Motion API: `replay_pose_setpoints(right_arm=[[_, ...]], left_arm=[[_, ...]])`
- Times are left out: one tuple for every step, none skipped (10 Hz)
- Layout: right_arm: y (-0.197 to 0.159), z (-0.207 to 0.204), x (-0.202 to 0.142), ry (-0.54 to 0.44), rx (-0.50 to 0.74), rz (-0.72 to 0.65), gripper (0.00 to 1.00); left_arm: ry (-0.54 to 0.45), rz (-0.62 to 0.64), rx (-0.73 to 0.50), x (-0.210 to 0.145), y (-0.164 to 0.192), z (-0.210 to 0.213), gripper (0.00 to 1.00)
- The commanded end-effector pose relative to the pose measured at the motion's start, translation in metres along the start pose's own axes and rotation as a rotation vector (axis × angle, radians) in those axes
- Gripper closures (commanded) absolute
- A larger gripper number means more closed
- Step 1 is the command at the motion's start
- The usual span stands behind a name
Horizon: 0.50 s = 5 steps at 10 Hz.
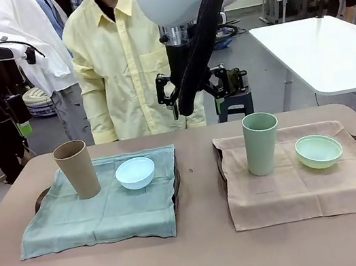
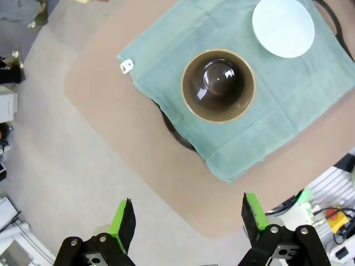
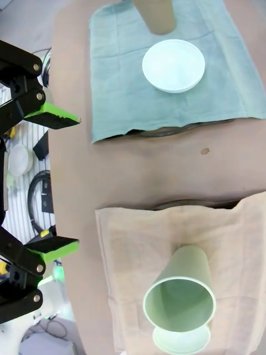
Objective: Set up a tray with a mat and arrange the tableware.
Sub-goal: Place the Picnic Bowl and Reusable plastic cup back onto the Handle tray in front of the human's position.
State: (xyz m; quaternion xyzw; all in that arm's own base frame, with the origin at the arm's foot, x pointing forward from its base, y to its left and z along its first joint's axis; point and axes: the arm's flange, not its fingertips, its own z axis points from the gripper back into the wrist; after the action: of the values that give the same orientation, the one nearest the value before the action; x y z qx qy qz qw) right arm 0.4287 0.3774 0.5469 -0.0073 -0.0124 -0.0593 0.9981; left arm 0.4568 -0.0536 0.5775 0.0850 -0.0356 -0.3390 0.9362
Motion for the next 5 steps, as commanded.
replay_pose_setpoints(right_arm=[[-0.002,-0.0024,-0.001,-0.011,0.008,-0.004,0.0],[-0.002,-0.0024,-0.001,-0.011,0.008,-0.004,0.0],[-0.002,-0.0024,-0.001,-0.011,0.008,-0.004,0.0],[-0.002,-0.0024,-0.001,-0.011,0.008,-0.004,0.0],[-0.002,-0.0024,-0.001,-0.011,0.008,-0.004,0.0]], left_arm=[[-0.011,-0.001,0.025,-0.0037,-0.0007,-0.0016,0.0],[-0.011,-0.001,0.025,-0.0037,-0.0007,-0.0016,0.0],[-0.011,-0.001,0.025,-0.0037,-0.0007,-0.0016,0.0],[-0.011,-0.001,0.025,-0.0037,-0.0007,-0.0016,0.0],[-0.011,-0.001,0.025,-0.0037,-0.0007,-0.0016,0.0]])
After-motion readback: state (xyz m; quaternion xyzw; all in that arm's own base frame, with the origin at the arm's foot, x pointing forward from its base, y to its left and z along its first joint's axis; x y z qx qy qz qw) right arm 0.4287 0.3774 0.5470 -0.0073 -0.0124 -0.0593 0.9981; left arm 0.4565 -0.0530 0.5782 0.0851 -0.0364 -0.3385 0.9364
